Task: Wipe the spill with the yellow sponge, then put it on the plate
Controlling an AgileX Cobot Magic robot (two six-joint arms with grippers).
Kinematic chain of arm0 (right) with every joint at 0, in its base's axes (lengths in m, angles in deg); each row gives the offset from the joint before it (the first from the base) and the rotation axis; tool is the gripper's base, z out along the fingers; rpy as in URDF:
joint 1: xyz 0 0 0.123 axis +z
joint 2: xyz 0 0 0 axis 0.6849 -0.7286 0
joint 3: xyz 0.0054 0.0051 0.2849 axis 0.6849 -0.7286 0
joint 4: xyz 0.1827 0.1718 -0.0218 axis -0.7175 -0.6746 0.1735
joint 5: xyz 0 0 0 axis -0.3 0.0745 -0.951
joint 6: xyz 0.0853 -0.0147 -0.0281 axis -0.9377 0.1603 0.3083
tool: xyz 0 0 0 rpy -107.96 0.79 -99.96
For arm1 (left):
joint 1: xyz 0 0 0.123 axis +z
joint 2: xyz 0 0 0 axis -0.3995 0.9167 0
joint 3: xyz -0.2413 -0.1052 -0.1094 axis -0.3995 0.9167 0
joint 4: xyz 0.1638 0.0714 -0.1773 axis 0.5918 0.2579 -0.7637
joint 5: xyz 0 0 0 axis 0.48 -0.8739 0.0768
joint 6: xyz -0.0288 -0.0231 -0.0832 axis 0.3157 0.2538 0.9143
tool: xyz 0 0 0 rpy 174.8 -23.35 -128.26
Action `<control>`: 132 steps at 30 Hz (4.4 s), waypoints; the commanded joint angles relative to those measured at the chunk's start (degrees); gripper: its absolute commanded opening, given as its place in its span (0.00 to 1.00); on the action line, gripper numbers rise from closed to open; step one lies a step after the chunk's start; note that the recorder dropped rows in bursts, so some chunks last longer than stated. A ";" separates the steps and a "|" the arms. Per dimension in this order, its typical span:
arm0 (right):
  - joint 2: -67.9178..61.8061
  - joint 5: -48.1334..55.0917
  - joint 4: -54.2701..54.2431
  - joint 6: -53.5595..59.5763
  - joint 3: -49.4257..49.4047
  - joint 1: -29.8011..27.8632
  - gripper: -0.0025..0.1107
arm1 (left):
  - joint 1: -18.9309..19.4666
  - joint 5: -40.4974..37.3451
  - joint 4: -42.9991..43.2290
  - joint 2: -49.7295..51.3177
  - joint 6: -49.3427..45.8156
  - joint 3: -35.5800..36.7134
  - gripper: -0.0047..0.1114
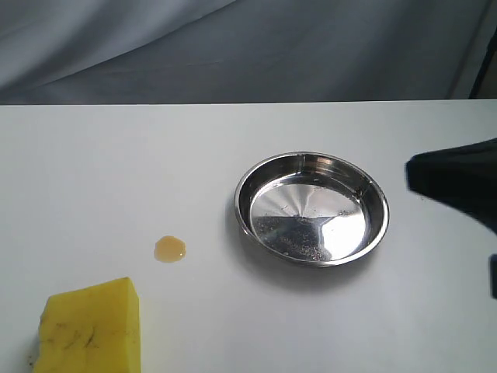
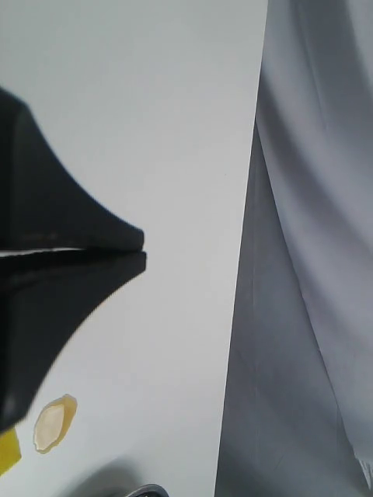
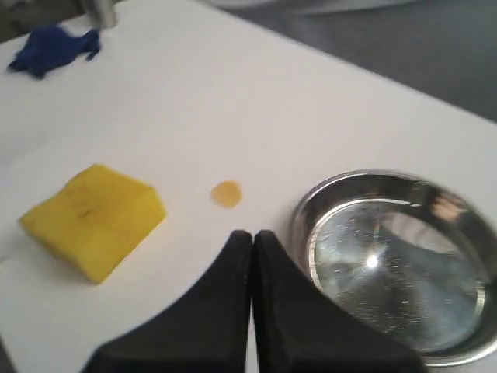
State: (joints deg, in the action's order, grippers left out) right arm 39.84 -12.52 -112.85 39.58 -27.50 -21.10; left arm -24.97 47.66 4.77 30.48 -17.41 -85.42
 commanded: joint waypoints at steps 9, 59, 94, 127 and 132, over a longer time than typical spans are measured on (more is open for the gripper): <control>-35.21 8.64 4.34 4.81 25.55 30.55 0.03 | 0.20 0.64 -0.32 -0.12 0.05 0.28 0.04; -81.11 14.37 29.74 -5.93 56.93 40.81 0.02 | 0.20 0.64 -0.32 -0.12 0.05 0.28 0.04; -85.12 6.37 20.29 5.58 57.42 27.17 0.02 | 0.20 0.64 -0.32 -0.12 0.05 0.28 0.04; -91.71 16.32 40.37 -11.78 65.52 33.45 0.02 | 0.20 0.64 -0.32 -0.12 0.05 0.28 0.04; -91.71 7.09 40.37 -11.78 65.52 35.71 0.02 | 0.20 0.64 -0.32 -0.12 0.05 0.28 0.04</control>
State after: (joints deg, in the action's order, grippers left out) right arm -50.76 -1.10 -68.12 27.14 38.95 13.33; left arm -24.97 47.66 4.77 30.48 -17.41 -85.42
